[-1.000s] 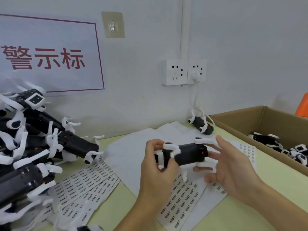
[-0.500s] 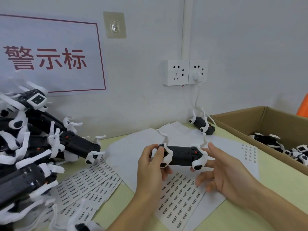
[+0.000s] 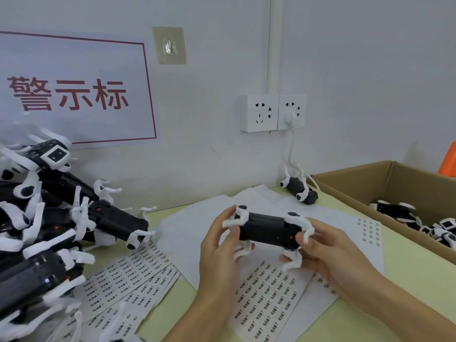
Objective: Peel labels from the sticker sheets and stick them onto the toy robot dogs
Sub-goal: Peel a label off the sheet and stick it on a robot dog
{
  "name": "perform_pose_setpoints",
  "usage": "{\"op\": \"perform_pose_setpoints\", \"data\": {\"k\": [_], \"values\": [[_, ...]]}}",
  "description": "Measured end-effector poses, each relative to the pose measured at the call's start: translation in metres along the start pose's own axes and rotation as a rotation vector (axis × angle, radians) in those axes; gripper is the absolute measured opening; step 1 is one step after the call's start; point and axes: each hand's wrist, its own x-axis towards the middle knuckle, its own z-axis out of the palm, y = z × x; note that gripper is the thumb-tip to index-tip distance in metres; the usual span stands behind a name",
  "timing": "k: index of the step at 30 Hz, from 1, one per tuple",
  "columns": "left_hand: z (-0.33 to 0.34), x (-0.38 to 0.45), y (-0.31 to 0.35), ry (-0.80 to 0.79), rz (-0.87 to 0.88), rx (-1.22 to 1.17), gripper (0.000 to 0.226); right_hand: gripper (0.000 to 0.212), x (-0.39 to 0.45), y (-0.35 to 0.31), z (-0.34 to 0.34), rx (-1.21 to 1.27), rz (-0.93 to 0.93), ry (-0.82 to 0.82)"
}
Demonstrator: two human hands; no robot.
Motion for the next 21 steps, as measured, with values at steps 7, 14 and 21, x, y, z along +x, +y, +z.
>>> {"op": "perform_pose_setpoints", "data": {"k": [7,14,21], "values": [[-0.0004,-0.0034,0.0010,0.022,-0.079,-0.272,0.039,0.050,0.0013,0.0032,-0.0021,-0.215,-0.238,0.074],[0.0012,-0.0027,0.0034,0.090,-0.015,-0.123,0.025,0.065,0.0019,0.0048,-0.0043,-0.335,-0.371,0.050],[0.0037,-0.0063,-0.0016,0.063,0.135,0.106,0.032,0.073,0.0023,0.0068,-0.0061,-0.377,-0.519,0.072]]}}
